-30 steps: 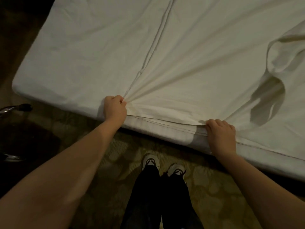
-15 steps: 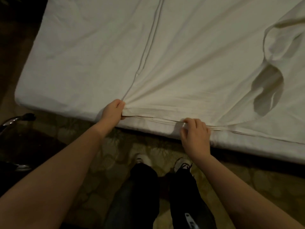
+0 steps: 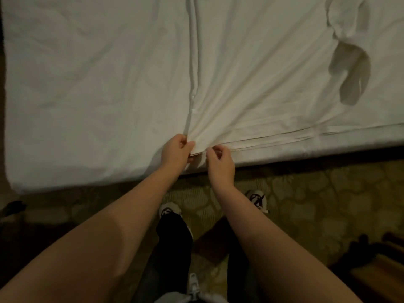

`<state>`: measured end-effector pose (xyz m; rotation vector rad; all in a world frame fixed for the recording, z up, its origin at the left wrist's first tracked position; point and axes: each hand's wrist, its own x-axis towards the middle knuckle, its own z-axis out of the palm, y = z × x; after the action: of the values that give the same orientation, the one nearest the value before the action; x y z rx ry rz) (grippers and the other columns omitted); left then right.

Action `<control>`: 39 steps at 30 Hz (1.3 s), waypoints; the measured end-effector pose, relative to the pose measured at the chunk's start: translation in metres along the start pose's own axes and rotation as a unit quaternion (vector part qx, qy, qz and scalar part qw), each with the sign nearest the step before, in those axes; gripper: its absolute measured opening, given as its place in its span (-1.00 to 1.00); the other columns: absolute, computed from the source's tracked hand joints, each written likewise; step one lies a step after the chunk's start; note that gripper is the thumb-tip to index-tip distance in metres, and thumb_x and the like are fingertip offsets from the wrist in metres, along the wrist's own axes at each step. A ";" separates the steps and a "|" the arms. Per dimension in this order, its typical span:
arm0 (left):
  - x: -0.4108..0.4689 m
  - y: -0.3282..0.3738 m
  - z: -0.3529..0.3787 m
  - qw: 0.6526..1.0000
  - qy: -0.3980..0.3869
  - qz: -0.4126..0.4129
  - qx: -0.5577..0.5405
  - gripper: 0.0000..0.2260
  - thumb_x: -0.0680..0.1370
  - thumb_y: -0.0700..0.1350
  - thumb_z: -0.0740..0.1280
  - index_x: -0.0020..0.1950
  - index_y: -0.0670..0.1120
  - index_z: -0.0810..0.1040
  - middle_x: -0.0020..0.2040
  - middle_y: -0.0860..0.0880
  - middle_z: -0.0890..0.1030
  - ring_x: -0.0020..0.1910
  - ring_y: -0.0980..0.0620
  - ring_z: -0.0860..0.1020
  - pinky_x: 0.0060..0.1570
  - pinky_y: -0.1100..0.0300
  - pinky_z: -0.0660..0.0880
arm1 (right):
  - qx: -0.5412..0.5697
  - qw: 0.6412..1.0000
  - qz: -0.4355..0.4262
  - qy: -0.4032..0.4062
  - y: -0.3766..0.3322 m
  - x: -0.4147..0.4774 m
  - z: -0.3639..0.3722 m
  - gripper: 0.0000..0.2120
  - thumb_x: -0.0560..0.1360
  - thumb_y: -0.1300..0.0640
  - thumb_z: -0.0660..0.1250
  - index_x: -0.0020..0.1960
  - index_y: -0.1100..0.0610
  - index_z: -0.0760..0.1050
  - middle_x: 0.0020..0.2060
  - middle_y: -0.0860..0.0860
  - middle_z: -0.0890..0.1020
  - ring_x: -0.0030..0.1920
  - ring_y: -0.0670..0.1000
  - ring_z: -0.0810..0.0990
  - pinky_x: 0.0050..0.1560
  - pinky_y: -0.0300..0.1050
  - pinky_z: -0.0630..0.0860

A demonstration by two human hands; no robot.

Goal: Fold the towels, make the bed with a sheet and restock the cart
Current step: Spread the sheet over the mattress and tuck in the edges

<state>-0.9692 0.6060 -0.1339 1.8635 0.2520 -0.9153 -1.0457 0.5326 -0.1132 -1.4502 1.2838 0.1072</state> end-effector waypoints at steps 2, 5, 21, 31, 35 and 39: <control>-0.004 -0.002 -0.002 1.000 -0.021 -0.003 0.004 -0.87 0.53 -0.13 0.33 -0.20 -0.05 0.44 -0.09 -0.16 0.59 -0.02 -0.19 0.60 0.01 -0.16 0.56 | 0.152 0.982 0.104 0.032 -0.005 0.001 0.012 -0.79 0.54 0.07 0.28 0.14 0.10 0.46 0.04 0.08 0.60 -0.07 0.03 0.58 -0.08 -0.08 0.55; -0.005 -0.003 -0.003 0.999 -0.028 0.001 0.026 -0.88 0.46 -0.05 0.31 -0.24 -0.04 0.45 -0.08 -0.22 0.61 -0.04 -0.22 0.60 0.02 -0.19 0.54 | 0.252 0.949 0.180 0.050 -0.008 0.004 0.021 -0.82 0.51 0.03 0.33 0.06 0.07 0.46 0.04 0.12 0.60 -0.10 0.06 0.58 -0.20 -0.08 0.54; -0.013 0.026 -0.013 0.993 -0.114 -0.033 -0.014 -0.88 0.57 -0.28 0.25 0.08 -0.14 0.51 -0.16 -0.05 0.60 -0.16 0.01 0.57 -0.08 0.14 0.55 | 0.419 0.885 0.200 0.035 -0.029 0.012 0.029 -0.80 0.48 0.23 0.40 0.09 0.22 0.54 0.03 0.17 0.63 0.03 0.17 0.62 0.07 0.08 0.58; 0.054 0.091 0.001 0.955 -0.166 -0.136 -0.205 -0.64 0.60 -0.11 0.25 0.36 -0.22 0.43 0.19 -0.16 0.56 0.01 -0.05 0.58 -0.07 0.11 0.58 | 0.383 0.913 0.130 0.048 -0.021 0.008 0.029 -0.74 0.50 0.25 0.38 0.18 0.25 0.54 0.05 0.10 0.65 0.04 0.07 0.63 0.00 -0.11 0.59; 0.072 0.107 0.007 0.959 -0.100 -0.114 -0.241 -0.73 0.57 -0.21 0.29 0.24 -0.27 0.49 0.07 -0.11 0.60 -0.13 -0.03 0.58 -0.12 0.12 0.55 | 0.364 0.920 0.126 0.077 -0.015 0.003 0.032 -0.84 0.50 0.21 0.39 0.07 0.21 0.56 -0.10 0.05 0.63 -0.18 -0.02 0.56 -0.15 -0.13 0.52; 0.081 0.108 -0.002 0.985 -0.059 -0.049 -0.158 -0.95 0.54 -0.24 0.33 -0.13 -0.15 0.52 -0.16 -0.08 0.59 -0.19 -0.02 0.57 -0.10 0.09 0.55 | 0.361 0.916 0.125 0.124 -0.016 0.001 0.037 -0.93 0.49 0.22 0.40 -0.14 0.16 0.52 -0.19 0.03 0.62 -0.19 0.00 0.57 -0.12 -0.09 0.55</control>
<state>-0.8536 0.5388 -0.1139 1.5111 0.3950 -0.9862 -1.0132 0.5555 -0.1167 -0.6736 1.4968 -0.3634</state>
